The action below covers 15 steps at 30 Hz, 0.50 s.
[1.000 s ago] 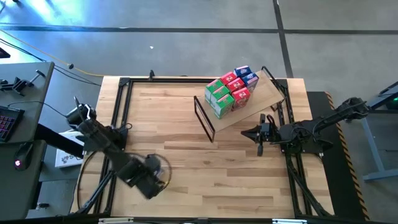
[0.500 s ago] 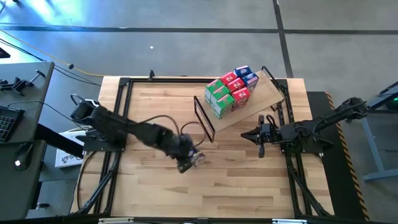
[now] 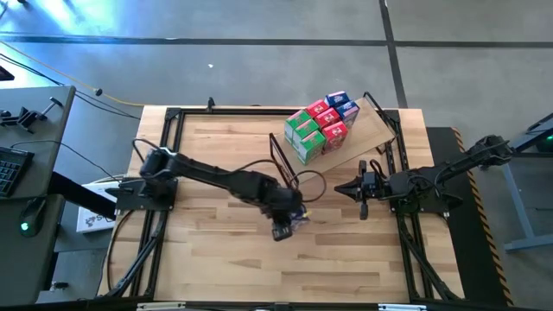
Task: Stack cereal on shelf
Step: Put the blue cereal box on the shelf and aligned with the other blue cereal boxes
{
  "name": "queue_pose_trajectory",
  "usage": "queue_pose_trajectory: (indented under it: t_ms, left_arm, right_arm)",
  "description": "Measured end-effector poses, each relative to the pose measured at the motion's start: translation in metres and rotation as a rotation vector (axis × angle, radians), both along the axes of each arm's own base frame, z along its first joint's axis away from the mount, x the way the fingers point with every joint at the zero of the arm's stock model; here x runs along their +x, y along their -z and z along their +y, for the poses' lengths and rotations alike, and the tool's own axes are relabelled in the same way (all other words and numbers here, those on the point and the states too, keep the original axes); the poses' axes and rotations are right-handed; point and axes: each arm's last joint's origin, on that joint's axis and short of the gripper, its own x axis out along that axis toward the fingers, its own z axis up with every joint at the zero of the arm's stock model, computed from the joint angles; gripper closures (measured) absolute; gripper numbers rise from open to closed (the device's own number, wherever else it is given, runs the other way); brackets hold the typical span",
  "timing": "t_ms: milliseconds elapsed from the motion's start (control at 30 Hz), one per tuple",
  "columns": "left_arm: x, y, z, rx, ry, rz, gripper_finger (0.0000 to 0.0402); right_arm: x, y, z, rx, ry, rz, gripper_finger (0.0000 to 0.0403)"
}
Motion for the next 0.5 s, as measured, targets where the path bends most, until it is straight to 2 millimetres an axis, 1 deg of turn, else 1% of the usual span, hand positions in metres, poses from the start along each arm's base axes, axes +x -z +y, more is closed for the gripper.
queue_pose_trajectory:
  t_ms: [100, 233, 367, 500]
  left_arm:
    - [0.011, 0.001, 0.001, 0.017, 0.016, 0.031, 0.0218]
    - [0.021, 0.008, -0.001, 0.01, 0.023, 0.065, 0.0218]
    - [0.023, 0.012, -0.002, -0.01, 0.036, 0.072, 0.0212]
    - [0.023, 0.012, -0.003, -0.005, 0.055, 0.063, 0.019]
  right_arm:
    - [0.0, 0.0, 0.0, 0.0, 0.0, 0.0, 0.0403]
    - [0.0, 0.0, 0.0, -0.001, -0.001, 0.002, 0.0403]
    - [0.0, 0.001, 0.0, -0.003, -0.002, 0.008, 0.0403]
    - [0.0, 0.001, 0.0, 0.001, -0.012, 0.009, 0.0403]
